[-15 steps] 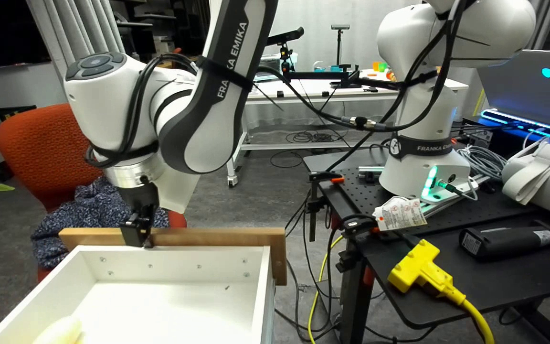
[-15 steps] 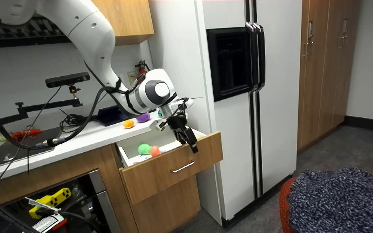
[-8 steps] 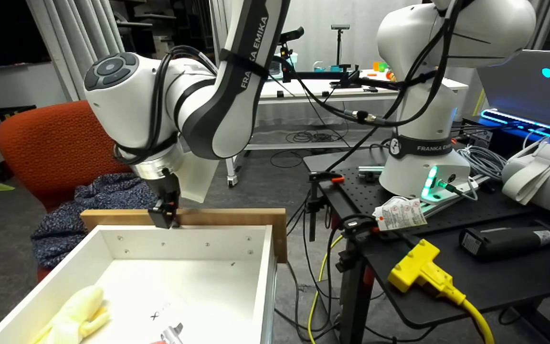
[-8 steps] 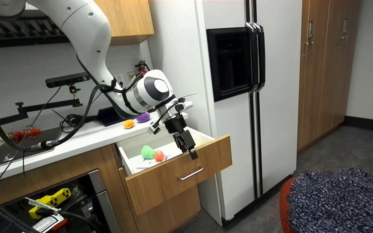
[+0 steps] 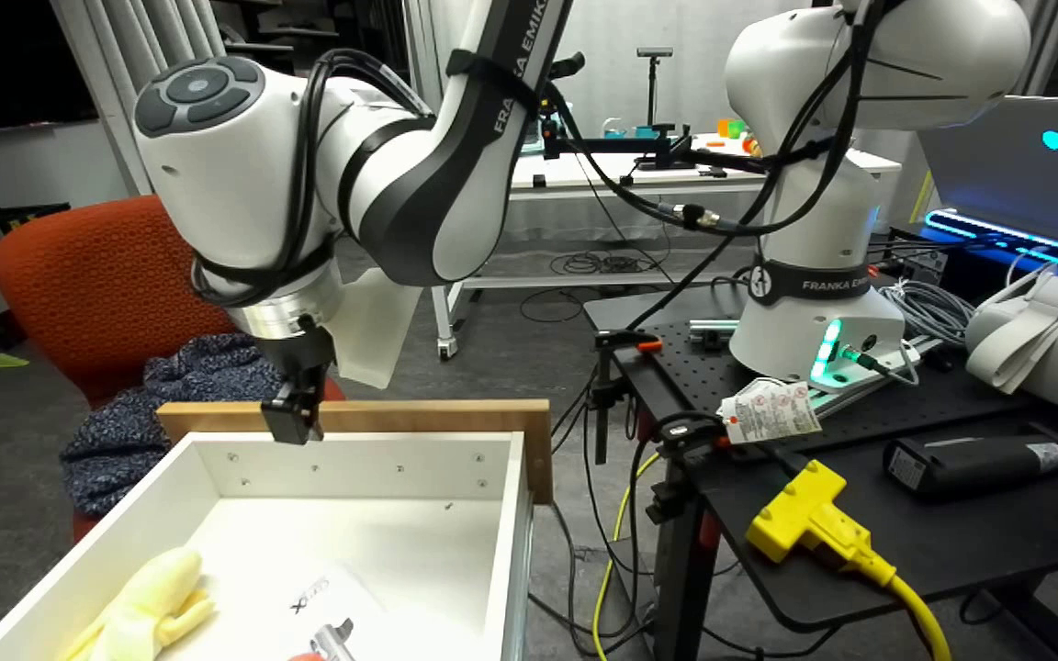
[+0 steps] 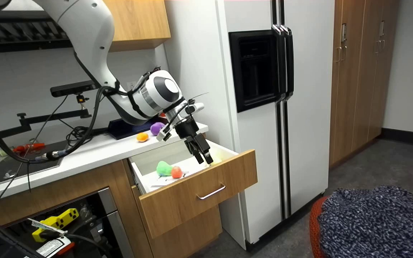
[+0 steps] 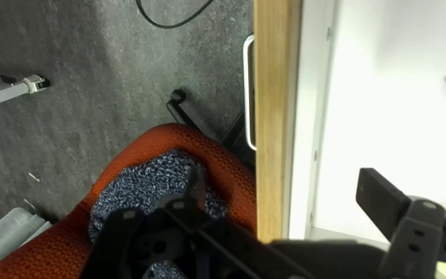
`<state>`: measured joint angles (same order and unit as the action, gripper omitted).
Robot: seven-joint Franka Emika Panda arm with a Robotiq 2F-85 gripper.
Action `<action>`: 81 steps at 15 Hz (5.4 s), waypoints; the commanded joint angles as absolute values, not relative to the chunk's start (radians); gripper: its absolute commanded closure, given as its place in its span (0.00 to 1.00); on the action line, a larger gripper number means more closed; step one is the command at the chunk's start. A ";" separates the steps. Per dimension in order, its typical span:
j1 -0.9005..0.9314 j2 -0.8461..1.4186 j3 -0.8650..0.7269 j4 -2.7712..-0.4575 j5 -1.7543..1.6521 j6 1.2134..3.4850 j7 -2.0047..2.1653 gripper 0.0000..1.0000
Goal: Open and close the top drawer of the kitchen unit
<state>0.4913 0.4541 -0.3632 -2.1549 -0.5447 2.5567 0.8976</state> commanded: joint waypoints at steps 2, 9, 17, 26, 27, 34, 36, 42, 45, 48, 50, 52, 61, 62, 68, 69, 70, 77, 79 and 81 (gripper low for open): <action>0.426 0.376 -0.267 -2.158 -0.578 2.540 0.912 0.00; 0.375 0.371 -0.199 -2.144 -0.571 2.547 0.913 0.00; 0.370 0.387 -0.206 -2.135 -0.590 2.542 0.931 0.00; 0.276 0.368 -0.265 -2.149 -0.740 2.449 1.104 0.00; 0.257 0.362 -0.260 -2.152 -0.741 2.440 1.115 0.00; 0.188 0.350 -0.218 -2.150 -0.691 2.374 1.170 0.55; 0.173 0.349 -0.199 -2.151 -0.664 2.365 1.174 0.70; 0.154 0.350 -0.165 -2.150 -0.535 2.362 1.194 1.00; 0.126 0.473 -0.183 -2.090 -0.498 2.447 1.186 1.00; 0.122 0.552 -0.202 -2.048 -0.503 2.479 1.182 1.00; 0.122 0.606 -0.210 -2.012 -0.498 2.491 1.165 1.00; 0.126 0.647 -0.210 -1.977 -0.487 2.499 1.150 1.00; 0.134 0.724 -0.176 -1.876 -0.385 2.505 1.055 1.00; 0.139 0.728 -0.168 -1.867 -0.374 2.506 1.037 1.00; 0.164 0.761 -0.099 -1.806 -0.306 2.503 0.923 1.00; 0.171 0.768 -0.089 -1.795 -0.296 2.501 0.902 1.00; 0.179 0.776 -0.080 -1.780 -0.286 2.498 0.882 1.00; 0.239 0.881 -0.005 -1.633 -0.204 2.448 0.713 1.00; 0.262 0.915 0.010 -1.578 -0.186 2.425 0.667 1.00; 0.283 0.943 0.022 -1.523 -0.169 2.407 0.626 1.00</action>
